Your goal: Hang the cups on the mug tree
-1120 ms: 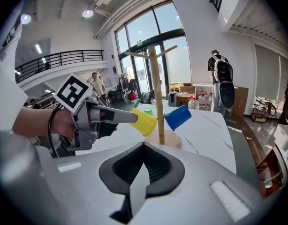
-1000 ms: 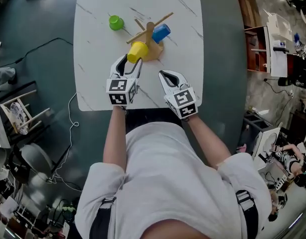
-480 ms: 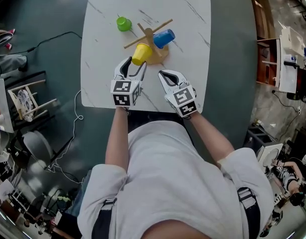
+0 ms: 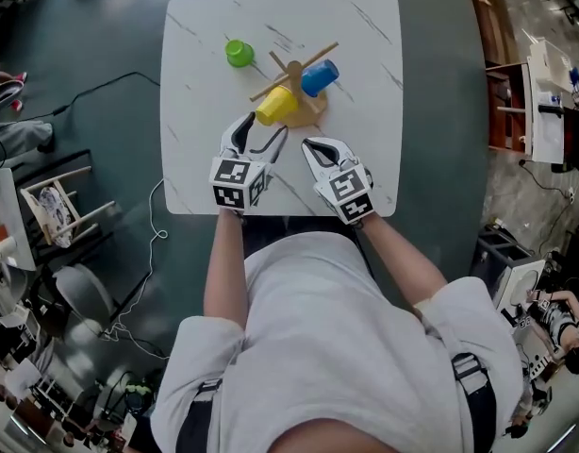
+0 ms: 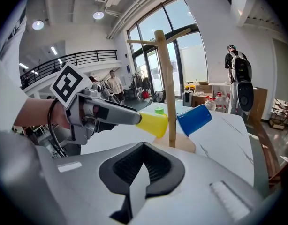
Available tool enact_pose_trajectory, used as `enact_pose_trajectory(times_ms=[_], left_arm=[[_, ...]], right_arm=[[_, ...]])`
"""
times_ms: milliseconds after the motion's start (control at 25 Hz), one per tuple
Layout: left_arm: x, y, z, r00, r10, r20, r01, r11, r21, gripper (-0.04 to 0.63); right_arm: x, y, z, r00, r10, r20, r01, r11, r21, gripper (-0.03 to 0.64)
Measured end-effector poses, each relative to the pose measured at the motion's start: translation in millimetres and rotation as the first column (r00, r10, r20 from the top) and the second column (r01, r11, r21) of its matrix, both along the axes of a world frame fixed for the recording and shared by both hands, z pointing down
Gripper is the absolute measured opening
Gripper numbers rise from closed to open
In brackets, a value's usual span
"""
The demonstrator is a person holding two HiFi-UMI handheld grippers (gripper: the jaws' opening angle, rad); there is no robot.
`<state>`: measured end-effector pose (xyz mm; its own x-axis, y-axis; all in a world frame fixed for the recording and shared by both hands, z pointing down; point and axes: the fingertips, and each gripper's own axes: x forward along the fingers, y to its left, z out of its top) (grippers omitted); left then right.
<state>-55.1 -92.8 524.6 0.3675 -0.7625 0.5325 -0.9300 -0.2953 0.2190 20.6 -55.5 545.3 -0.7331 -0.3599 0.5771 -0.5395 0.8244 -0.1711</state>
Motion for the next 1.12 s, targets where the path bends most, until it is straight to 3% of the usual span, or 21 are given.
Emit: enact_pose_trajectory(times_ms=[120,240,320,400,480,560,680,800,1000,1120], left_arm=[[-10,6,-7,0.991,0.109,-0.082,-0.107,0.994,0.032,0.305],[-20,14,-4,0.959,0.271,-0.081,-0.27,0.963,0.026,0.304],[-40,18,-1,0.948,0.306,-0.083,-0.305,0.952,0.016,0.304],[-63,20,0,0.947,0.311,-0.079,-0.31,0.951,0.018,0.299],[-87,19,3,0.948,0.316,-0.036,-0.316,0.949,0.018,0.25],[-109,17,7,0.951,0.308,0.003,-0.308,0.951,0.018,0.167],[-133,7,5,0.961,0.276,-0.014,-0.275,0.96,0.052,0.003],[-142,-6,3,0.957,0.288,-0.013,-0.286,0.955,0.082,0.003],[-149,-30,9,0.954,0.279,0.108,-0.288,0.954,0.084,0.003],[-143,-51,19,0.959,0.266,0.092,-0.274,0.958,0.08,0.003]], right_arm=[[-16,12,8,0.999,0.037,-0.021,-0.037,0.999,-0.018,0.0],[-38,21,18,0.995,0.092,-0.047,-0.094,0.995,-0.037,0.0],[-57,26,21,0.988,0.148,-0.052,-0.15,0.987,-0.053,0.0],[-77,30,20,0.978,0.203,-0.046,-0.206,0.977,-0.058,0.0],[-97,33,16,0.969,0.245,-0.04,-0.247,0.968,-0.049,0.0],[-114,36,14,0.961,0.274,-0.043,-0.276,0.96,-0.038,0.0],[-130,36,13,0.943,0.329,-0.052,-0.331,0.943,-0.023,0.0],[-140,30,11,0.922,0.384,-0.051,-0.384,0.923,-0.005,0.0],[-147,15,4,0.891,0.452,-0.037,-0.452,0.892,0.003,0.0],[-140,8,4,0.878,0.476,-0.057,-0.476,0.879,0.008,0.0]])
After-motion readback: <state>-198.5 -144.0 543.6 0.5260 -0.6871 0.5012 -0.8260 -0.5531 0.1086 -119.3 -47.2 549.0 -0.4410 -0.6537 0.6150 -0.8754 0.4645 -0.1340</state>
